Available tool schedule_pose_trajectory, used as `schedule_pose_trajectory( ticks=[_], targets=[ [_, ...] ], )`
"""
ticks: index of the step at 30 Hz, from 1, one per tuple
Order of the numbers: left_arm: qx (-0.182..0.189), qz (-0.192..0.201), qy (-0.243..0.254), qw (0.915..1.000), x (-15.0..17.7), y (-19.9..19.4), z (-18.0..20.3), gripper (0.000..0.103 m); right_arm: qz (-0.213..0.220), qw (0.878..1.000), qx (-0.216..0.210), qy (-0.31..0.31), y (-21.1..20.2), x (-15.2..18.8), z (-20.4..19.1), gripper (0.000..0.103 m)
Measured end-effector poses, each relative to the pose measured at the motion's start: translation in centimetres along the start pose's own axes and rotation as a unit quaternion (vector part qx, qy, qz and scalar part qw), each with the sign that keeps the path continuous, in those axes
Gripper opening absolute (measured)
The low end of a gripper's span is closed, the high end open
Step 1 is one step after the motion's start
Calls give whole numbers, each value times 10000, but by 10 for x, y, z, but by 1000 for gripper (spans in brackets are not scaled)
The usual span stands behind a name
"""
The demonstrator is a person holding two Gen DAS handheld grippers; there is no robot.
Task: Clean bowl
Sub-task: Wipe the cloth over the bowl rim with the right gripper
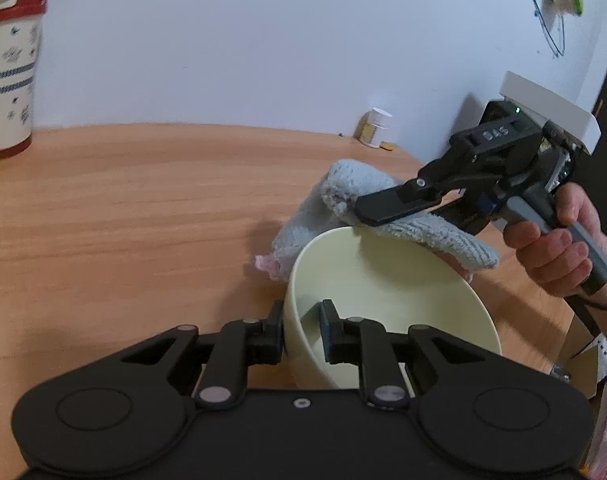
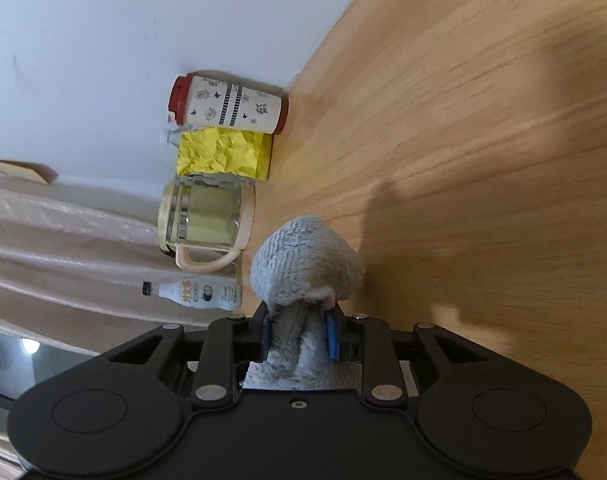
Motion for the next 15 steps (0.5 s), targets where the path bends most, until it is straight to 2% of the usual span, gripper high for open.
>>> schedule_pose_trajectory(
  ticks=[3, 6, 9, 15],
  targets=[
    [21, 4, 266, 9996, -6, 2, 8, 17, 96, 9997, 142, -152, -2, 2, -10, 32],
    [112, -38, 506, 9987, -13, 6, 14, 17, 171, 9997, -34, -178, -11, 5, -11, 32],
    [273, -95, 631, 9976, -15, 9, 17, 17, 160, 9996, 1, -222, -13, 3, -10, 32],
    [500, -265, 745, 9956, -19, 17, 18, 18, -299, 9993, 201, -48, -5, -5, 6, 32]
  ],
)
Point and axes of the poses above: each gripper's, at about its wrist camera, not at the fingertips, and y roughly the way its jaws point, z to its right, x to its underside, the point moved 3 cm from there along y, roughly the way its jaws point, and after that the axes turned 15 degrees about -z, right-handed, at the moved point
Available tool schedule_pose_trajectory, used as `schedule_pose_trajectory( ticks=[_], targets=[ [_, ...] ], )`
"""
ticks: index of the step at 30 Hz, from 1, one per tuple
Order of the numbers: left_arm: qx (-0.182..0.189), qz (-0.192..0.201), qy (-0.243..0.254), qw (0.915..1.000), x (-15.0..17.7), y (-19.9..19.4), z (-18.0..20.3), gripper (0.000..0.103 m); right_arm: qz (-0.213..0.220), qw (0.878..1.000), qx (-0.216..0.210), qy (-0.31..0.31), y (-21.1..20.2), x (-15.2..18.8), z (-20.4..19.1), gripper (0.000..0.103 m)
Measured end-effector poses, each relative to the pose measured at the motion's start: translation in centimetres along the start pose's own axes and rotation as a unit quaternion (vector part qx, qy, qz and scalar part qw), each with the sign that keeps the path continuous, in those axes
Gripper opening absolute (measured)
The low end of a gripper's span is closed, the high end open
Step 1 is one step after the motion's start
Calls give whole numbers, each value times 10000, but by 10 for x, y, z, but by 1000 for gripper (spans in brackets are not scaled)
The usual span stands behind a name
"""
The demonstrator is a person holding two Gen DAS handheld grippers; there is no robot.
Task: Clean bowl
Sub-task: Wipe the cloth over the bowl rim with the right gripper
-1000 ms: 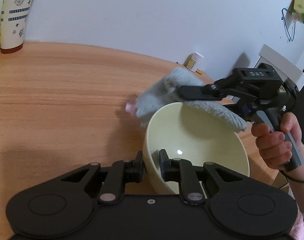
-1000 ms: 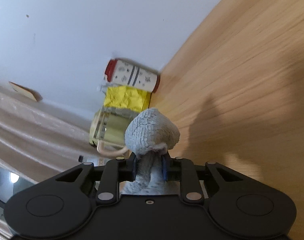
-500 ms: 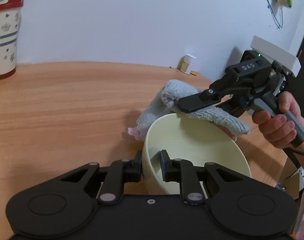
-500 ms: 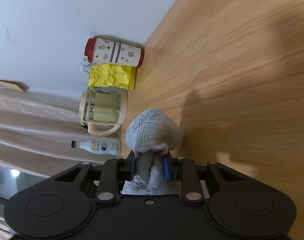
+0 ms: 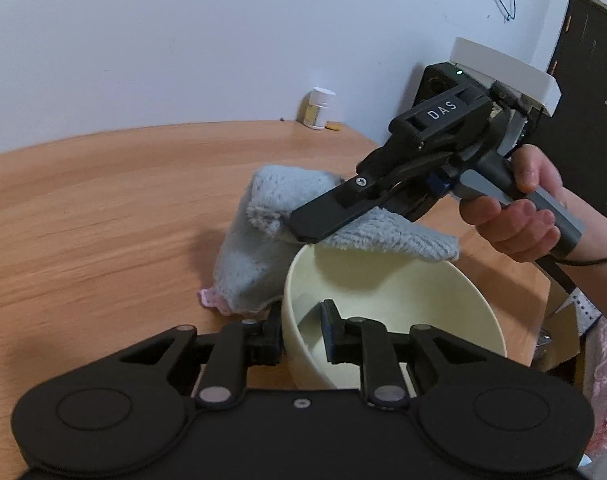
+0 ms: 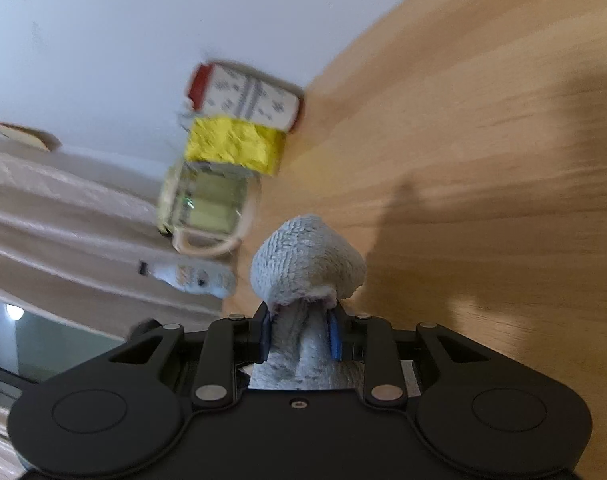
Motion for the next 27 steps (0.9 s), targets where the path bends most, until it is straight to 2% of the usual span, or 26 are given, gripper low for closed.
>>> schedule_pose_trajectory(
  ticks=[5, 15, 21, 27],
  targets=[
    [207, -153, 253, 9994, -1, -6, 0, 18, -285, 9995, -163, -31, -5, 2, 9, 34],
    [305, -324, 519, 9977, 1, 10, 7, 18, -622, 9974, 254, -256, 8, -10, -9, 36],
    [388, -329, 394, 9979, 2, 9, 1, 18, -866, 9937, 573, -416, 23, -17, -19, 36],
    [183, -124, 232, 9995, 6, 7, 2, 18, -716, 9959, 462, -306, 10, -16, -12, 36]
  ],
)
Point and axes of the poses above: each gripper's, at about its wrist camera, not at the fingertips, and y roughly the way its jaws point, z to its right, x to its underside, the point moved 3 cm from there along y, roughly the way its jaws point, and after that the axes turned 15 degrees about -z, right-handed, at the moved point
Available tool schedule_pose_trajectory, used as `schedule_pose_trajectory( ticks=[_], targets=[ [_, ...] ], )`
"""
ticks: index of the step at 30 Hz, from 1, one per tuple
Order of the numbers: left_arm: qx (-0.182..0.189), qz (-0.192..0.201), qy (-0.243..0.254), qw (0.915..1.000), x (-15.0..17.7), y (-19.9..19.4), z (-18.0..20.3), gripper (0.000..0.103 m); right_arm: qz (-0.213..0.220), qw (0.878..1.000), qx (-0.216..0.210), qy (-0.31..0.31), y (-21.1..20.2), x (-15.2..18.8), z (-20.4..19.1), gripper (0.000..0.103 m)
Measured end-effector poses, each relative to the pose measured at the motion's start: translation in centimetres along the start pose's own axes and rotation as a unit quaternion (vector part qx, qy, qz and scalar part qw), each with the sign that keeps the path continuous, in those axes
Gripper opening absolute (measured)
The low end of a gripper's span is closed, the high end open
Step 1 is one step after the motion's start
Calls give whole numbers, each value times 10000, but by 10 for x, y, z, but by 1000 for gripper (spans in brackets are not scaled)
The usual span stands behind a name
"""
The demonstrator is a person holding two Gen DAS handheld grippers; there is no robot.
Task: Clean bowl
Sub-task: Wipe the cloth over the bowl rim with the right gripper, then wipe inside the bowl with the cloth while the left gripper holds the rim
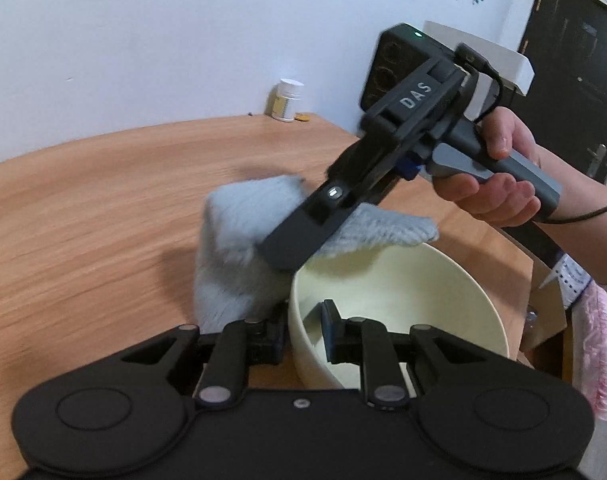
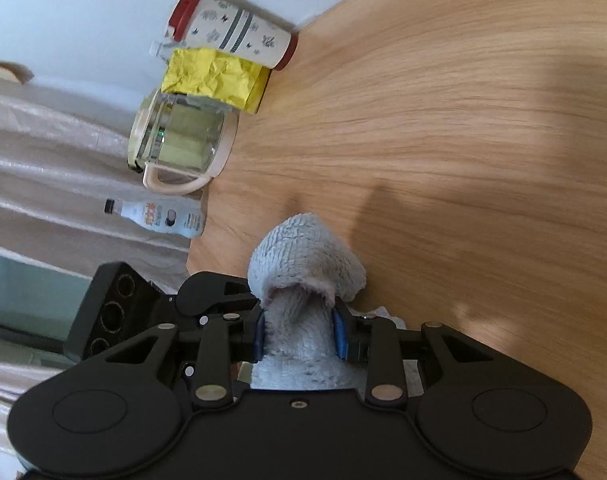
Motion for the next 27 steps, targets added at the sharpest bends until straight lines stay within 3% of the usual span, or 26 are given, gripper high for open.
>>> schedule_pose_trajectory(
  ticks=[4, 7, 12, 16, 27],
  targets=[
    [-107, 11, -274, 9996, 0, -3, -4, 18, 246, 9997, -51, 50, -12, 10, 6, 36],
    [-411, 39, -636, 9971, -2, -6, -11, 20, 510, 9986, -31, 145, -23, 20, 12, 36],
    [-897, 81, -1381, 9863, -7, -10, -23, 20, 877, 9956, -71, 324, -33, 39, 24, 36],
    [-1044, 80, -1675, 9803, -11, -11, -24, 21, 1162, 9925, -64, 379, -33, 50, 26, 36],
    [-1360, 29, -2779, 9509, -9, -16, -24, 20, 1576, 9840, 136, 820, -21, 62, 19, 38]
  ],
)
Point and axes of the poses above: each gripper's, at about its wrist camera, not at the fingertips, and y roughly the way its jaws point, z to its right, x to its underside, the point moved 3 cm from there along y, roughly the way its jaws point, and after that the axes turned 15 degrees about -z, right-handed, at the moved point
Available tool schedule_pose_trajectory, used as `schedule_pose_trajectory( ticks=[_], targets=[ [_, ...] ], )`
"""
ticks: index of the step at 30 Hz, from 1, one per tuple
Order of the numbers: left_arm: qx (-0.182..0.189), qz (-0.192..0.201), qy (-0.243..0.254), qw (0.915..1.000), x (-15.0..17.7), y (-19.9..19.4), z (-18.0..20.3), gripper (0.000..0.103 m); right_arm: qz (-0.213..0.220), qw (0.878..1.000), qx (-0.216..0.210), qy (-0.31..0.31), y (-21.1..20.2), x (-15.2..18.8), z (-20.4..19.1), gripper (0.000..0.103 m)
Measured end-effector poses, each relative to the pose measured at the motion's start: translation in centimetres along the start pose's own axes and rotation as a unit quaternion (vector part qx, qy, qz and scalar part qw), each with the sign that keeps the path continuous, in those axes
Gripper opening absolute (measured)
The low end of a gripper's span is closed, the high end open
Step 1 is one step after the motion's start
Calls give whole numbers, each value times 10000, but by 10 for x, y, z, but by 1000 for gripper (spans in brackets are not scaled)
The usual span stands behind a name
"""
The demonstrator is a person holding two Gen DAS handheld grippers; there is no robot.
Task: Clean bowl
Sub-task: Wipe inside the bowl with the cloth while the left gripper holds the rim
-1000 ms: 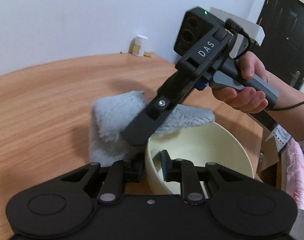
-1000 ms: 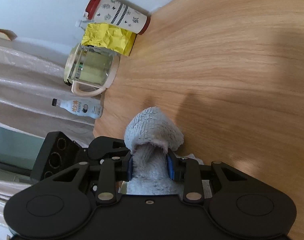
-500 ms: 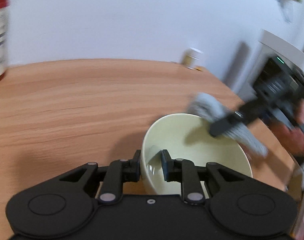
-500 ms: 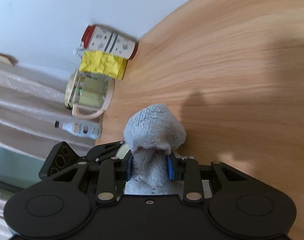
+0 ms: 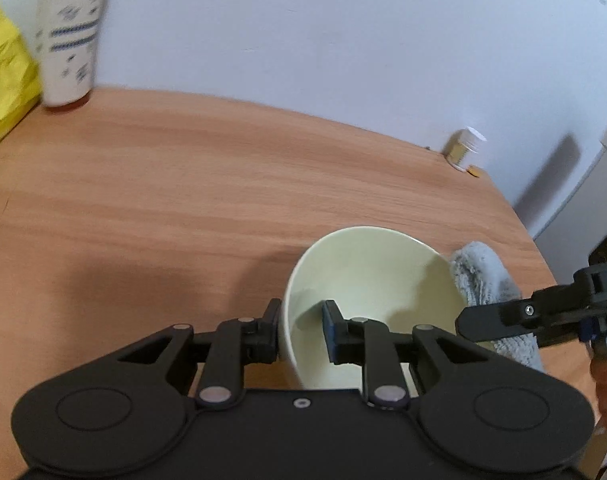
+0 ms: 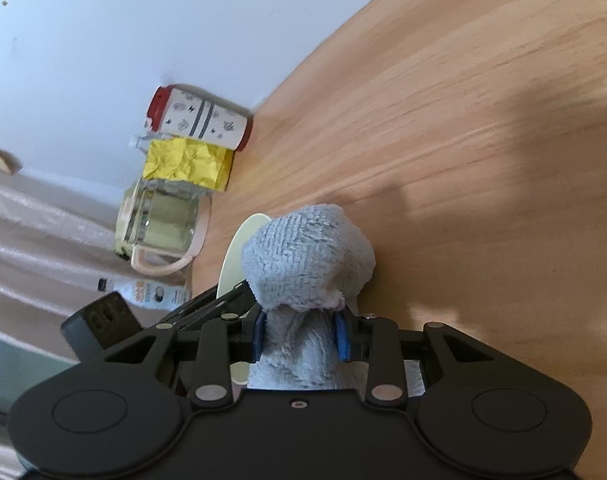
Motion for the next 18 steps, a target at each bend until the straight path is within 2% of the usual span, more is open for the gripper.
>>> schedule_pose_trajectory(
  ticks=[3, 5, 12, 13, 15, 18],
  targets=[
    [94, -199, 11, 9998, -2, 3, 8, 24, 90, 9999, 102, -7, 1, -5, -1, 37],
    [260, -347, 253, 9987, 0, 0, 10, 42, 17, 9997, 202, -127, 3, -12, -2, 37],
    [270, -620, 994, 9927, -5, -7, 4, 43, -421, 9960, 538, -569, 7, -29, -10, 36],
    [242, -613, 1183, 9908, -6, -7, 7, 47, -477, 9951, 605, -626, 9, -30, -12, 36],
    [40, -585, 1487, 9871, -10, -5, 12, 47, -668, 9921, 692, -800, 11, -32, -15, 36],
    [83, -727, 1465, 9865, -15, 0, 13, 46, -1014, 9849, 847, -1119, 16, -37, -20, 36]
  ],
)
Point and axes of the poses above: each gripper's, at about its wrist camera, not at the fingertips, and y roughly the way its jaws point, z to its right, x to its underside, the point moved 3 cm from there along y, roughly the way its jaws point, and after that the axes turned 15 degrees about -z, right-handed, at the moved point
